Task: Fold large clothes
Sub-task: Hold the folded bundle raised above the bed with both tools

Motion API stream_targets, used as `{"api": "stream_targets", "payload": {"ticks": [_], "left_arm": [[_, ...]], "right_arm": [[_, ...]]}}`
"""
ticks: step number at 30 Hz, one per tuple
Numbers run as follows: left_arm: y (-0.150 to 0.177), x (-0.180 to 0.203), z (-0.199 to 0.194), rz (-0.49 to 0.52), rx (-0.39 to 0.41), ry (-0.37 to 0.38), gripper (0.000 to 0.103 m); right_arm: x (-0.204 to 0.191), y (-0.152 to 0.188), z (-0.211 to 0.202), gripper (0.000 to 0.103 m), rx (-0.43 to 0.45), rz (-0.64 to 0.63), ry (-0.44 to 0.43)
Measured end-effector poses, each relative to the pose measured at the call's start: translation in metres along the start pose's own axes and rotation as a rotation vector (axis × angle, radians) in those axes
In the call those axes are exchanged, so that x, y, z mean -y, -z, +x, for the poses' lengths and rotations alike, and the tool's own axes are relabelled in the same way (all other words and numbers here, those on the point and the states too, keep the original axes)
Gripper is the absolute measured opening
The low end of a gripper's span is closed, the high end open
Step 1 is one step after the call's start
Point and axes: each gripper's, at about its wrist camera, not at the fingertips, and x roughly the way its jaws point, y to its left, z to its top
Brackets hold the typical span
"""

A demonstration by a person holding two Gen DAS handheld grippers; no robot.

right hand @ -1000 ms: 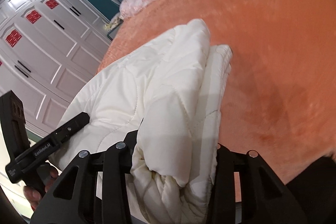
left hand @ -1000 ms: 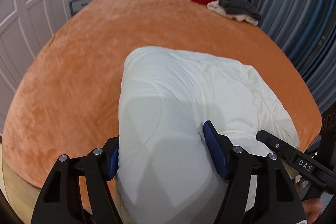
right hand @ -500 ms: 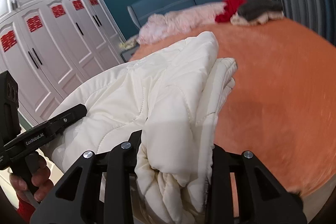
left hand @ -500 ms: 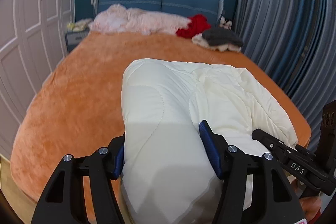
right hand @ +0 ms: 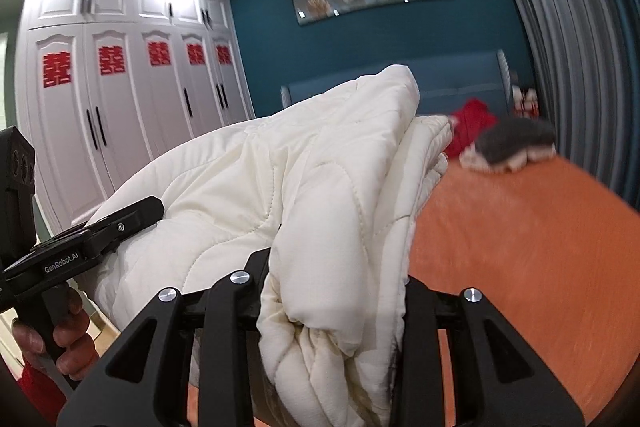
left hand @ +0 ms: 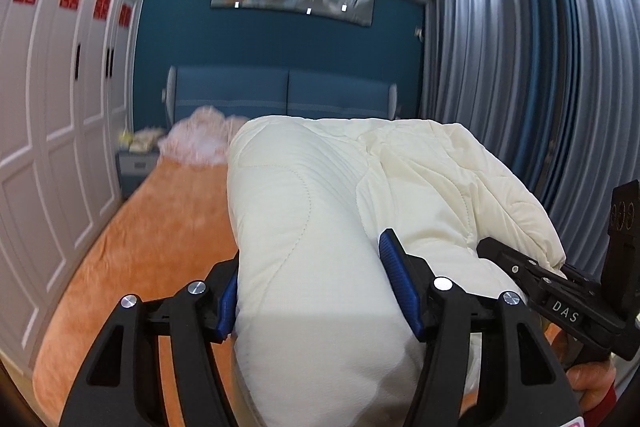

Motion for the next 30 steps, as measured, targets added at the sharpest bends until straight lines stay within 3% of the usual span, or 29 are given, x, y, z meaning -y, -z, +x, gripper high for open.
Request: {"api": "stream_targets", "payload": {"ticks": [11,17,24,30], "left_arm": [[-0.050,-0.038,-0.002,-0.003,0.173,0.032,0.059],[-0.054,-0.068,0.024,-0.018,0.202,0.024,0.059],[-0.025,-0.123,0.091,-0.071,0.168,0.011,0.060],[0.030,-0.180,0.174,-0.156,0.010,0.012,0.060]], "right_arm": [[-0.034,-0.064,0.017,0.029,0.125,-0.130,-0.027],[-0.046,-0.072,0.064,0.029,0.122,-0.160,-0.042],[-0.039,-0.045,0.154,0.030,0.031,-0.112,-0.082],[-0.022,0.014,0.243,0.030,-0.117,-0.047,-0.088]]}}
